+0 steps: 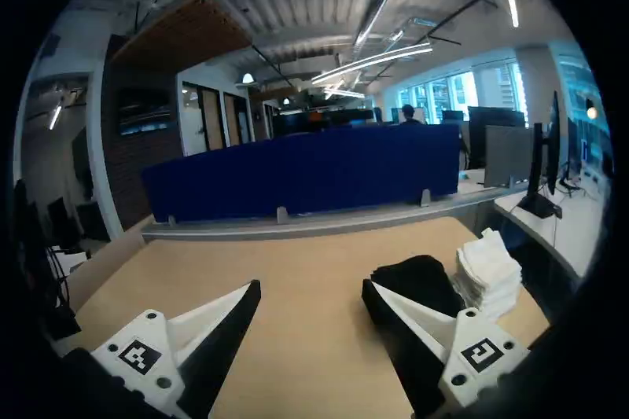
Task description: Fold towel
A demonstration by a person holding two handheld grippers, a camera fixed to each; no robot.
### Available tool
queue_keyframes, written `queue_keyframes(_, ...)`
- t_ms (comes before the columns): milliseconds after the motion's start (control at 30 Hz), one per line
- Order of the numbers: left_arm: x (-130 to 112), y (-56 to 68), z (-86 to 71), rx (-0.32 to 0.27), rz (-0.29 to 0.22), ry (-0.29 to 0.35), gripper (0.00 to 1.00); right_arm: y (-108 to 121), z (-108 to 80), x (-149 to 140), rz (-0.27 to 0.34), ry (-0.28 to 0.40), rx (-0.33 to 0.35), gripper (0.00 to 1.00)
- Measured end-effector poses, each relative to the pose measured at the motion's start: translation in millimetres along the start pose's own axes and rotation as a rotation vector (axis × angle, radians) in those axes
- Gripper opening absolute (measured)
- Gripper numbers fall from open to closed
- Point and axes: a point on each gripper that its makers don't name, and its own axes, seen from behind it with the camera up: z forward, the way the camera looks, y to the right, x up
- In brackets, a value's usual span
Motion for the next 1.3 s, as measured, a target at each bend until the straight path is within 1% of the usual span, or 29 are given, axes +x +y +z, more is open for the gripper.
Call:
queue_keyframes(100, 12, -1.9, 6.6, 0.000, 0.006, 0.053, 0.97, -2, 2.1, 13, -0.005, 0.061, -0.004, 1.00)
queue_keyframes(200, 19, -4.4, 11.4, 0.008, 0.019, 0.093, 0.97, 1, 3.4, 24, -0.008, 0.129, -0.025, 1.00)
queue_keyframes(300, 19, -2.6, 13.8, 0.009, 0.038, 0.126, 0.97, 6, 4.0, 32, -0.015, 0.185, -0.057, 1.00)
queue_keyframes(400, 18, -1.8, 14.7, 0.010, 0.046, 0.153, 0.97, 5, 4.8, 36, -0.040, 0.232, -0.070, 1.00)
queue_keyframes(500, 16, -5.3, 15.2, 0.018, 0.032, 0.170, 0.97, 5, 7.4, 33, -0.063, 0.240, -0.077, 1.00)
queue_keyframes(667, 17, -12.8, 17.3, 0.039, 0.007, 0.188, 0.97, 1, 13.9, 31, -0.089, 0.227, -0.075, 1.00)
queue_keyframes(800, 11, -20.8, 23.4, 0.071, 0.020, 0.188, 0.97, -1, 18.6, 35, -0.112, 0.230, -0.080, 1.00)
queue_keyframes(900, 3, -25.0, 29.8, 0.091, 0.049, 0.179, 0.97, -5, 23.9, 37, -0.122, 0.230, -0.083, 1.00)
queue_keyframes(1000, -5, -26.3, 34.8, 0.102, 0.066, 0.188, 0.97, -10, 29.5, 37, -0.126, 0.220, -0.078, 1.00)
queue_keyframes(1100, -19, -28.6, 41.4, 0.113, 0.066, 0.187, 0.97, -11, 34.3, 36, -0.132, 0.223, -0.078, 1.00)
queue_keyframes(1200, -35, -32.9, 48.0, 0.130, 0.065, 0.182, 0.98, -8, 40.2, 26, -0.138, 0.211, -0.092, 1.00)
queue_keyframes(1300, -49, -33.9, 52.8, 0.138, 0.063, 0.189, 0.97, -9, 45.2, 15, -0.155, 0.189, -0.093, 1.00)
